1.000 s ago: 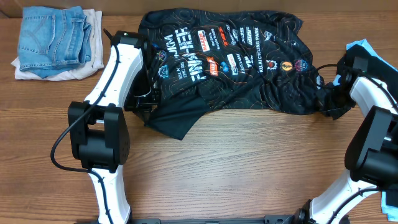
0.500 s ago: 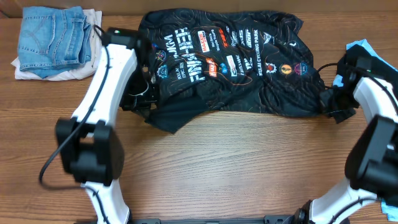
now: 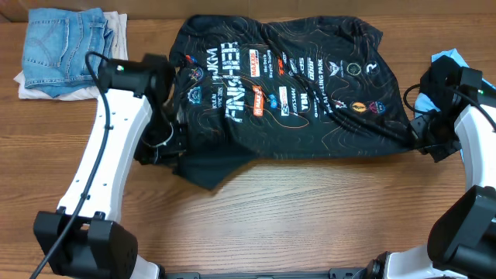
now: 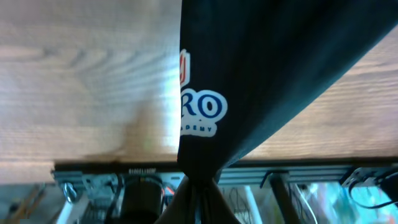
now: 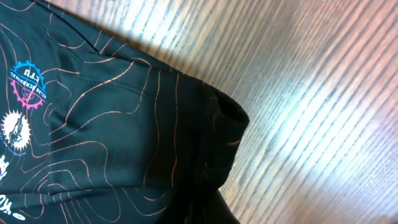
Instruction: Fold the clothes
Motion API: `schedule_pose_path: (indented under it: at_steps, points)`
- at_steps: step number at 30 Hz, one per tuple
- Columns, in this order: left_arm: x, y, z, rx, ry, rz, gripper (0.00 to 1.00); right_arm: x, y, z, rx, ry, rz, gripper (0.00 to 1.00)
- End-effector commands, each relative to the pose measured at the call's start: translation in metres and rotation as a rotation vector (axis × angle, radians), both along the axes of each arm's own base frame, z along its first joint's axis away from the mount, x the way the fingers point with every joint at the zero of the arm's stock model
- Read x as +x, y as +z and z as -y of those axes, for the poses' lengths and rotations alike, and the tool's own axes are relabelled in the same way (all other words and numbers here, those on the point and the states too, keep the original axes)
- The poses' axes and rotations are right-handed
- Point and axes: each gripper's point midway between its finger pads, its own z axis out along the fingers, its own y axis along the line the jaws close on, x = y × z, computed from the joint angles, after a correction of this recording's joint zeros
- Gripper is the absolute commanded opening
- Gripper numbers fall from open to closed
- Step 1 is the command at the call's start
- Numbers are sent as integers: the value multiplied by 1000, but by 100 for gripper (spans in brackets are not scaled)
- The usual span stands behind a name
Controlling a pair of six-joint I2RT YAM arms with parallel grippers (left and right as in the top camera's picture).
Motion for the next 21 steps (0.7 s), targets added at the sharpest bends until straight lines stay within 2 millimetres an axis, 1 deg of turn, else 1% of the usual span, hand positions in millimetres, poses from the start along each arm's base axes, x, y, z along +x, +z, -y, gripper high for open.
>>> schedule_pose_path:
  at_steps: [1,5,7,10,12,15,18,21]
  points:
    - [-8,-1,0,-3,32,-19,4,-7,10,8,-55,-29,-4,4]
    - [-10,6,-3,14,52,13,4,-33,19,24,-173,-162,-78,4]
    - [-11,12,-7,35,69,45,4,-38,24,26,-189,-176,-82,4]
    - [-14,20,-11,44,67,87,4,-38,28,26,-192,-173,-67,4]
    - [-14,22,-11,41,67,96,4,-36,28,25,-186,-168,-63,7]
    - [-14,21,-11,42,67,94,4,-33,27,23,-170,-146,-51,9]
    - [-14,21,-11,46,67,95,4,-30,27,22,-162,-146,-40,9]
    - [-9,21,-12,50,67,115,4,-23,27,23,-163,-148,-9,9]
